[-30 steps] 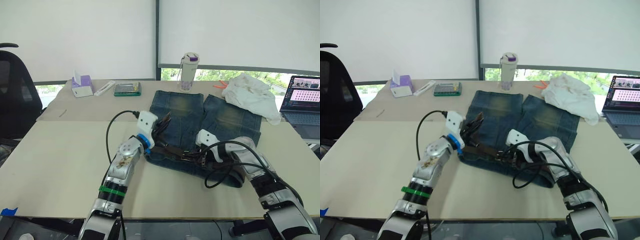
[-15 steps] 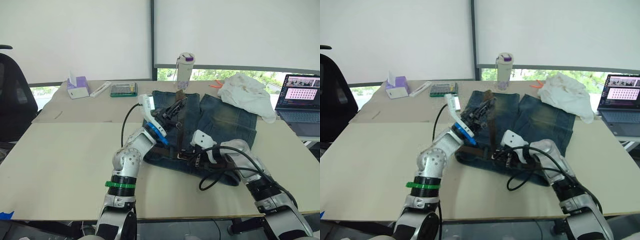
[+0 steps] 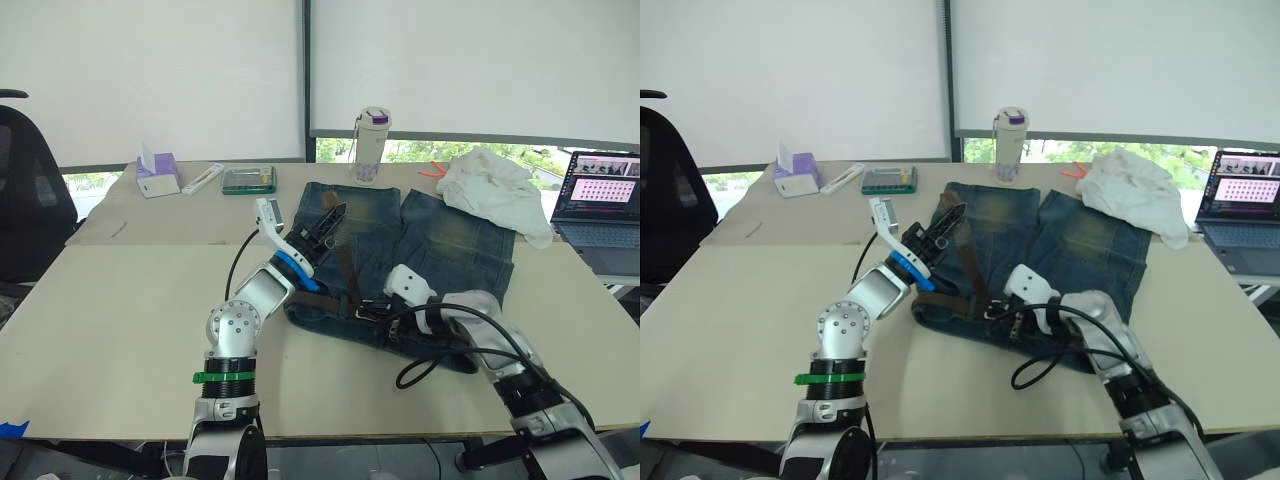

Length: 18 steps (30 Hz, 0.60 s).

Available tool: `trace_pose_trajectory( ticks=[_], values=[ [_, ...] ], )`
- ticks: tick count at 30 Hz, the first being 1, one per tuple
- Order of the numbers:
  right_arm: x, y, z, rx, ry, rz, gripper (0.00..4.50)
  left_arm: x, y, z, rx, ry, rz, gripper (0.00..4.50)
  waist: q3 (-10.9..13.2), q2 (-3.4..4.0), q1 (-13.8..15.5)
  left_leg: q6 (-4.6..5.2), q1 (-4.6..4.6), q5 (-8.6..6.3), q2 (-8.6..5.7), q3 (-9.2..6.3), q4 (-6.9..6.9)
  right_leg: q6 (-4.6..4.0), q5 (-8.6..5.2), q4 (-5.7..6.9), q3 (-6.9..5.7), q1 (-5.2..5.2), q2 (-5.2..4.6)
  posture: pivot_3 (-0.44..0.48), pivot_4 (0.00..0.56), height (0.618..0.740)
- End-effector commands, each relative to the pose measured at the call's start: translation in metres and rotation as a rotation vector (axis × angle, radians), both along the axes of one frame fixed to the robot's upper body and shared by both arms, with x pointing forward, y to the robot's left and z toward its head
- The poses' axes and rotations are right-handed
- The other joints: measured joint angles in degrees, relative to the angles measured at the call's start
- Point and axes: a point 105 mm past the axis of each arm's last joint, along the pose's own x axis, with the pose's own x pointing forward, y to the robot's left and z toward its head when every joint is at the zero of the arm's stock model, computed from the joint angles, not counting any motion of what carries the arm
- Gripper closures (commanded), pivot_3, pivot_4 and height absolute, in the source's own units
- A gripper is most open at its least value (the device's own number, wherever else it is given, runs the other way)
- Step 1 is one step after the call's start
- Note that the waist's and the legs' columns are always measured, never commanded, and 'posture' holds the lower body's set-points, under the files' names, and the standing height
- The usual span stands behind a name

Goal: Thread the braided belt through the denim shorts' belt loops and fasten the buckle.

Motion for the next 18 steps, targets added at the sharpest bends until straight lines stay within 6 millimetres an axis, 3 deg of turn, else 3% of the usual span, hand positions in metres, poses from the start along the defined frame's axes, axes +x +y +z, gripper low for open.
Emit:
trace_pose_trajectory(
  ticks=[1, 6, 15, 18],
  values=[
    [-0.018, 0.003, -0.015, 0.100, 0.040, 0.020, 4.44, 0.003, 0.007, 0.006, 0.013, -0.044, 0.043, 4.50, 0.0, 0.00, 0.4, 0.00, -0.05, 0.00, 0.00, -0.01, 0.00, 0.00, 0.00, 0.00, -0.01, -0.04, 0.01, 0.000, 0.150, 0.740],
    [-0.022, -0.007, 0.006, 0.189, -0.045, -0.005, 4.44, 0.001, -0.001, 0.001, 0.070, -0.066, 0.020, 4.50, 0.2, 0.07, 1.0, -0.03, -0.25, 0.02, -0.09, -0.01, -0.02, 0.00, 0.00, -0.05, -0.01, -0.18, -0.10, 0.000, 0.150, 0.740],
    [-0.021, -0.023, 0.067, 0.342, -0.241, -0.136, 4.44, -0.010, -0.035, 0.009, 0.110, -0.162, -0.087, 4.50, 0.4, 0.16, 2.0, -0.03, -0.49, 0.04, -0.29, -0.03, -0.02, 0.01, 0.00, -0.10, -0.05, -0.36, -0.33, 0.000, 0.150, 0.740],
    [-0.028, -0.014, 0.087, 0.426, -0.248, -0.160, 3.59, -0.014, -0.042, 0.019, 0.074, -0.187, -0.119, 4.50, 0.4, 0.15, 2.0, -0.03, -0.49, 0.03, -0.27, -0.04, -0.02, 0.01, 0.00, -0.12, -0.04, -0.36, -0.31, 0.000, 0.150, 0.740]
  ],
)
